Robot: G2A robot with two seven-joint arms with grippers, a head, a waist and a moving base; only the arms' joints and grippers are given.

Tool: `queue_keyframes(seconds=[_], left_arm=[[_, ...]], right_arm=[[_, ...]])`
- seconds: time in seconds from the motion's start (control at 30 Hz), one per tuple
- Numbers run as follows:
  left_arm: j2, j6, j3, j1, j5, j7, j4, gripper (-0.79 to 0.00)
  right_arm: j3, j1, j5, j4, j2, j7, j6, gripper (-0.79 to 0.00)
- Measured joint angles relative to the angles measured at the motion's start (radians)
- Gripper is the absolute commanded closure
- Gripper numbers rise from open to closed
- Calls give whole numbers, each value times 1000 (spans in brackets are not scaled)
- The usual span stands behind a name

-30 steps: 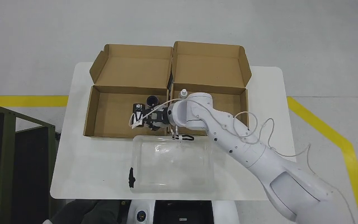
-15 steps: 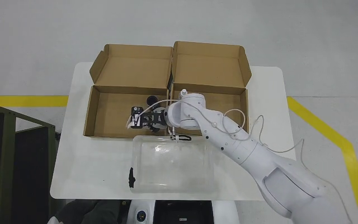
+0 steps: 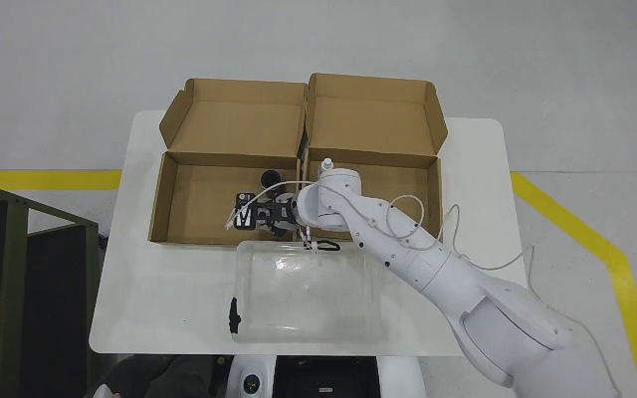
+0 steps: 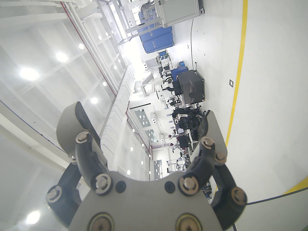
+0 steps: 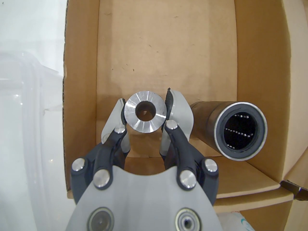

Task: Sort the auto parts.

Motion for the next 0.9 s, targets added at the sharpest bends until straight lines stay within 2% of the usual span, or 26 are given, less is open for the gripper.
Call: queue_keyframes(seconds=[0.17,0.47,0.7,0.9], left_arm=[[0,0,0,0,0,0,0,-785],[0,0,0,0,0,0,0,-785],[0,0,0,0,0,0,0,-785],[0,0,0,0,0,0,0,-785]], right_arm=[[5,1,-8,12,-5,3,-8,-326],[28,-2,-22,1,-6,0,-23,-360],[77,-15,-27,-81,8,-19,-33,-357],[133,-45,-19,-170,28,-31,-42,-388]])
